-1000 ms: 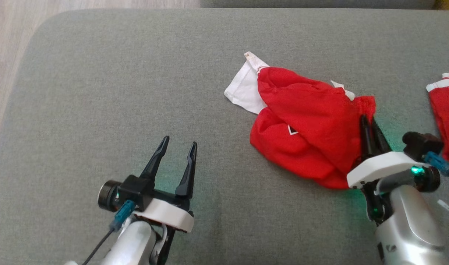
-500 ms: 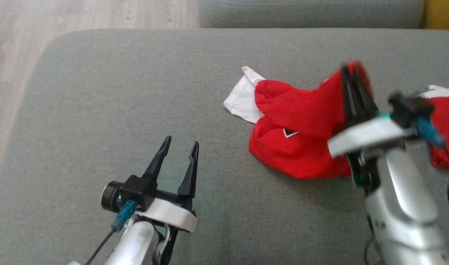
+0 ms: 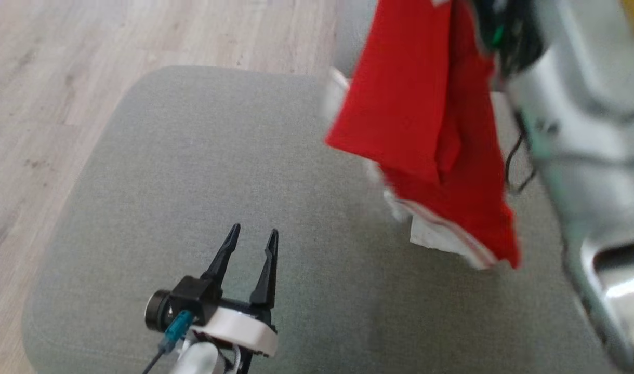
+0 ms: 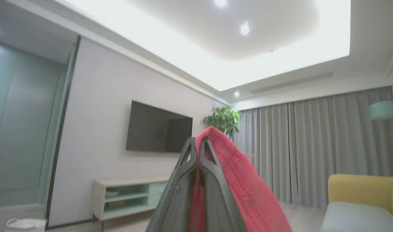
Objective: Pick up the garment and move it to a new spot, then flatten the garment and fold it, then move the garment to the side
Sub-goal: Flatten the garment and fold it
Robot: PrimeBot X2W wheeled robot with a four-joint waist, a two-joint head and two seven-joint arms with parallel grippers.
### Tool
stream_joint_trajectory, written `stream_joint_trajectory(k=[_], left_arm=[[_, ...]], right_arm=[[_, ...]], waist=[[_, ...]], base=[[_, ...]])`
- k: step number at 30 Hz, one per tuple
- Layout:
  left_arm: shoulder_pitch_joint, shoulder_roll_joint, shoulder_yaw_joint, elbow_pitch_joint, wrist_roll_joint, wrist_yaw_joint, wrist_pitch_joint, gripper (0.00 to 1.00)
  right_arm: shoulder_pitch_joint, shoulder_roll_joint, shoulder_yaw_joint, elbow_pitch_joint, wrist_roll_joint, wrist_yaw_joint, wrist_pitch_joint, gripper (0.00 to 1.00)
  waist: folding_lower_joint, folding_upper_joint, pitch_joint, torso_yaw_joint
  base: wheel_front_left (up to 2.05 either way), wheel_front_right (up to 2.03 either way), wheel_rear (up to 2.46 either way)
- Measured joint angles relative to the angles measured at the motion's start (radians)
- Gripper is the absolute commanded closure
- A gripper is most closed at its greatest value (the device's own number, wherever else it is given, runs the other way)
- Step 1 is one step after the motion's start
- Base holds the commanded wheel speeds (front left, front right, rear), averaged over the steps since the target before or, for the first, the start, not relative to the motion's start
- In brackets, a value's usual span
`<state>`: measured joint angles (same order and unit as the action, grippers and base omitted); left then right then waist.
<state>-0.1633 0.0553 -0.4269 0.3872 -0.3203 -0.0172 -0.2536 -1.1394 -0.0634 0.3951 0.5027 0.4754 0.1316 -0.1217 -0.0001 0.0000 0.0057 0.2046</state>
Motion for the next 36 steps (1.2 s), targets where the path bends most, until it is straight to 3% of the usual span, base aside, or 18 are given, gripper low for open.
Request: stream_joint_trajectory(k=[5,9,12,19,20,21,26,30,33,36], left_arm=[[0.026,0.0,0.017,-0.005,0.001,0.003,0.0,0.0],[0.028,-0.001,0.05,-0.021,0.003,0.009,0.0,0.0],[0.028,-0.002,0.057,-0.024,0.008,0.007,0.0,0.0],[0.028,-0.003,0.072,-0.035,0.018,-0.002,0.0,0.0],[0.028,-0.003,0.07,-0.034,0.024,-0.007,0.0,0.0],[0.028,-0.003,0.069,-0.034,0.026,-0.01,0.0,0.0],[0.025,-0.004,0.069,-0.033,0.028,-0.01,0.0,0.0],[0.025,-0.003,0.07,-0.031,0.028,-0.01,0.0,0.0],[0.025,-0.004,0.072,-0.031,0.03,-0.01,0.0,0.0],[0.025,-0.004,0.075,-0.032,0.031,-0.01,0.0,0.0]], right_arm=[[-0.22,0.0,-0.085,0.186,-0.01,0.0,-0.094,1.0],[-0.234,-0.007,-0.177,0.346,-0.08,0.0,-0.109,1.0],[-0.163,-0.018,-0.254,0.457,-0.157,0.0,-0.109,1.0],[0.179,-0.173,-0.417,0.714,-0.33,0.0,-0.106,1.0],[0.214,-0.197,-0.446,0.746,-0.361,0.0,-0.105,0.32],[0.239,-0.215,-0.478,0.768,-0.378,0.0,-0.098,0.0],[0.262,-0.223,-0.544,0.778,-0.434,0.0,-0.1,0.0],[0.258,-0.157,-0.558,0.746,-0.467,0.0,-0.111,0.0],[0.26,-0.086,-0.527,0.665,-0.466,0.0,-0.125,0.0],[0.299,-0.024,-0.458,0.486,-0.418,0.0,-0.126,0.0]], waist=[[0.0001,0.0,-0.009,-0.005],[0.0,0.0,-0.006,-0.032],[0.0002,0.0,0.001,-0.057],[0.0002,0.0,0.026,-0.102],[0.0002,0.0,0.033,-0.105],[0.0003,0.0,0.039,-0.108],[0.0001,0.0,0.049,-0.112],[0.0002,0.0,0.05,-0.118],[0.0002,0.0,0.047,-0.131],[0.0002,0.0,0.047,-0.151]], base=[[0.0,0.0,0.0],[0.0,0.0,0.0],[0.0,0.0,0.0],[0.0,0.0,0.0],[0.0,0.0,0.0],[0.0,0.0,0.0],[0.0,0.0,0.0],[0.0,0.0,0.0],[0.0,0.0,0.0],[0.0,0.0,0.0]])
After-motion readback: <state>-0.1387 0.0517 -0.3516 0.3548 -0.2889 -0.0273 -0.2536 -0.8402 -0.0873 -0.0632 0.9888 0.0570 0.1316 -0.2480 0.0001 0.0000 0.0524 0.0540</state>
